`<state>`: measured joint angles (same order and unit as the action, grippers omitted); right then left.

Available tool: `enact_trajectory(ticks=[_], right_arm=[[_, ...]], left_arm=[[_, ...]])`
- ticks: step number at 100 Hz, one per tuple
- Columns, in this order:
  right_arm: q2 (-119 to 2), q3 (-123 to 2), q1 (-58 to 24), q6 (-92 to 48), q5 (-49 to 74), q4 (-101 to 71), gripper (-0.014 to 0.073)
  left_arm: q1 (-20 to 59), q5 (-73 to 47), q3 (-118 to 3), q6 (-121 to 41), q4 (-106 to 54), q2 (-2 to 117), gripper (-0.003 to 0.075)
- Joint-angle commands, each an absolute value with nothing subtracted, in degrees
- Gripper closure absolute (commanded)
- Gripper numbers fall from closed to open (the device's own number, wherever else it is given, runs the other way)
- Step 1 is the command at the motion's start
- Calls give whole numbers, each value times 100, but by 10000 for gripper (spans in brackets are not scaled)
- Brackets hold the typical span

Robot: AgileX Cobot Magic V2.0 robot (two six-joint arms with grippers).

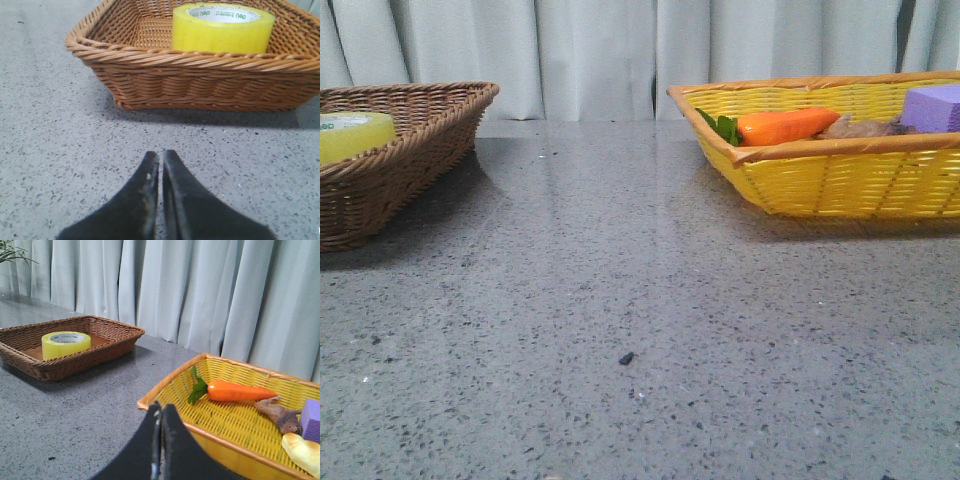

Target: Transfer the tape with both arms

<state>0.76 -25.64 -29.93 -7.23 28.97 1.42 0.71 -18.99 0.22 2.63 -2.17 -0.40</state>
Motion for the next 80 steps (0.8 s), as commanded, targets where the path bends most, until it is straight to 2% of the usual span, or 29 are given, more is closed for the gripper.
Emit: enact_trajectory(ticks=[1,62,69,80], right_arm=[[46,-2690,-2947,-722,2457,221,660],[69,-2368,-2787,-722,2283,221,660],[69,-2092,-2592,-722,1959,221,660],[69,-1449,-2052,-722,644,221,660]], left_arm=[[67,-1615,74,308,-227,-199,741],[67,-1615,74,308,-227,-199,741],[67,-1615,74,308,-227,-199,741],[67,-1615,74,308,-227,-199,741]])
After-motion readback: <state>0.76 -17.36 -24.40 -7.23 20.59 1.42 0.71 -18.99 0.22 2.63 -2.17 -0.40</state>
